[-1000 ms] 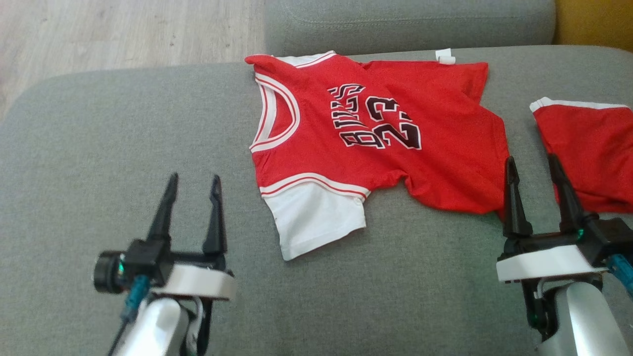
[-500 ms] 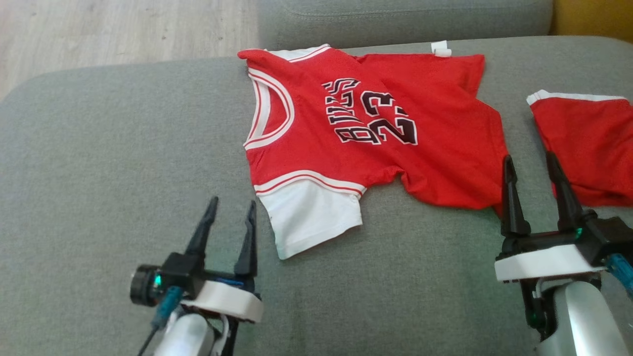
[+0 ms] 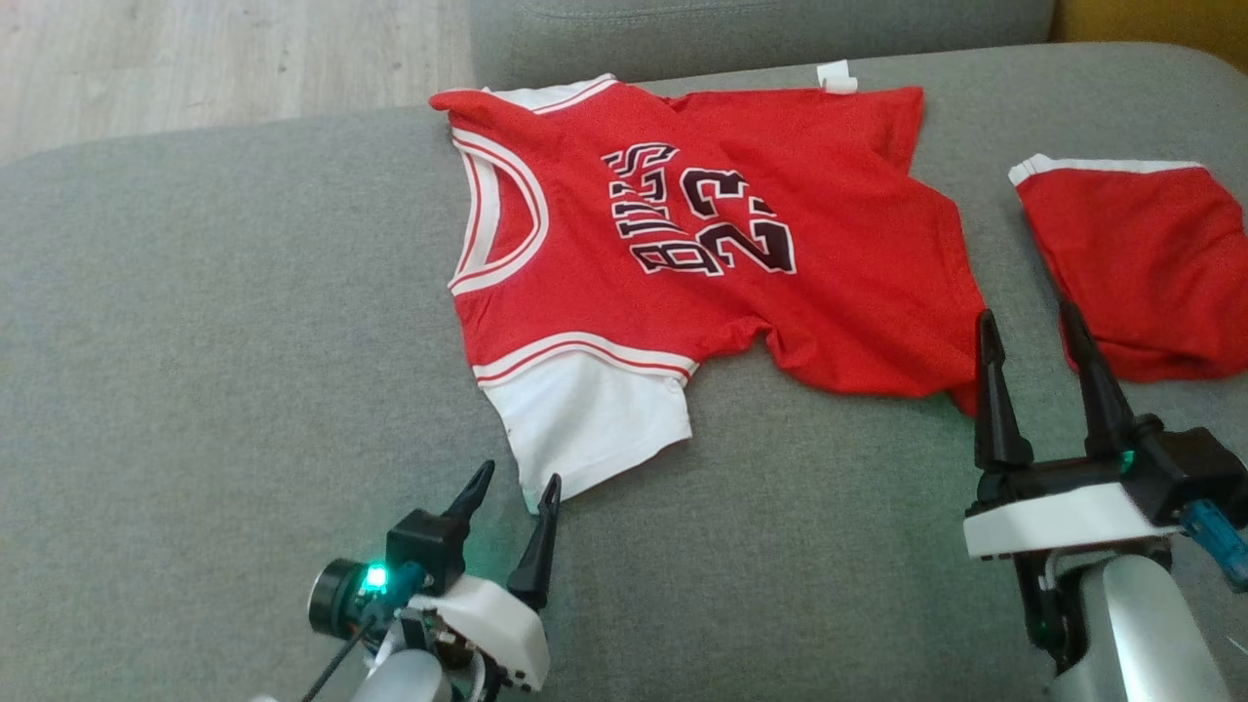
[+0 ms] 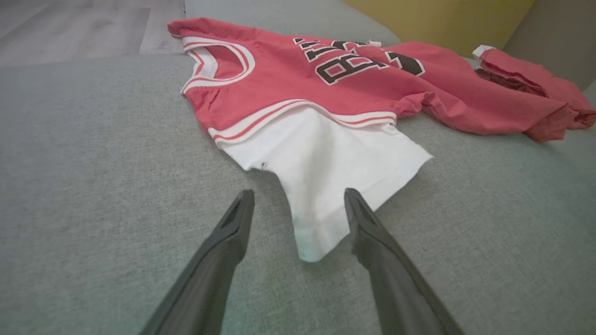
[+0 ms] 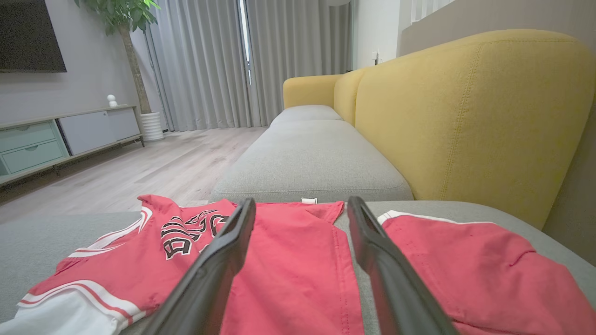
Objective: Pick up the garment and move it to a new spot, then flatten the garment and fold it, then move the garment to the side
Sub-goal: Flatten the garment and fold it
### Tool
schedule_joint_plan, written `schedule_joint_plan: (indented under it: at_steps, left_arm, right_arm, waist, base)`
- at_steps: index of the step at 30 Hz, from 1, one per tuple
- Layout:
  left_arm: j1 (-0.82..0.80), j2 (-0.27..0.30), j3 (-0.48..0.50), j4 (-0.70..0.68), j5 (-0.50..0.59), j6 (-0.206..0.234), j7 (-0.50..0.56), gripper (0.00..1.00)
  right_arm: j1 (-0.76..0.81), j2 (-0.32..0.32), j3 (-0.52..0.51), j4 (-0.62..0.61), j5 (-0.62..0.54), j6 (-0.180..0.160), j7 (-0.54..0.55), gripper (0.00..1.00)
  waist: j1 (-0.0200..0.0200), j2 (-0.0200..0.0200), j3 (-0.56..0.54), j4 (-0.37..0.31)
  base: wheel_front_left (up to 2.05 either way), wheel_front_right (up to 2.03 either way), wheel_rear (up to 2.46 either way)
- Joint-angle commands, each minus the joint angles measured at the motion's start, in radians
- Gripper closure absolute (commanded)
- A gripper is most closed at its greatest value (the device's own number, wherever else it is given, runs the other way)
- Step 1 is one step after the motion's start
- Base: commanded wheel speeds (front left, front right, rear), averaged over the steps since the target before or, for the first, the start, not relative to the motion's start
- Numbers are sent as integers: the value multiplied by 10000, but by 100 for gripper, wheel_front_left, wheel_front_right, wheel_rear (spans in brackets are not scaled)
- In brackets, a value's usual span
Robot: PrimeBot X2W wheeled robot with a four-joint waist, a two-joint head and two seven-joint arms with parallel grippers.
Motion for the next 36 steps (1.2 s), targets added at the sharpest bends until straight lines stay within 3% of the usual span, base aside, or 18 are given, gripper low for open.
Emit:
schedule_joint_plan:
  at_steps: [1, 14, 16, 20, 27, 36]
  left_arm:
    - [-568, -22, 258, -180, -106, -9, 13, 0]
    - [-1164, -1, 121, 566, -298, -196, 530, 2]
    - [-1221, 20, 46, 632, -351, -364, 622, 100]
    - [-1288, 72, 82, 610, -396, -403, 406, 100]
    - [-1233, 200, 619, 56, -552, -69, -785, 100]
    - [-1081, 362, 1058, -936, -565, 248, -1432, 100]
  right_arm:
    - [-306, -33, 267, -296, 24, -7, -109, 0]
    - [-502, -33, 290, -380, -11, -7, -109, 0]
    - [-519, -33, 274, -377, -16, -7, -109, 0]
    - [-505, -33, 221, -315, -50, -7, -109, 0]
    - [-392, -33, 18, 370, -296, -7, -38, 0]
    - [-525, -33, -693, 1621, -302, -7, 945, 0]
  waist:
    - [-1, -1, 73, -69]
    - [-1, -1, 602, -483]
    - [-1, -1, 617, -522]
    - [-1, -1, 536, -538]
    - [-1, -1, 210, -433]
    - [-1, -1, 156, -247]
  base:
    - [0, 0, 0]
    - [0, 0, 0]
    - [0, 0, 0]
    - [0, 0, 0]
    - [0, 0, 0]
    - [0, 0, 0]
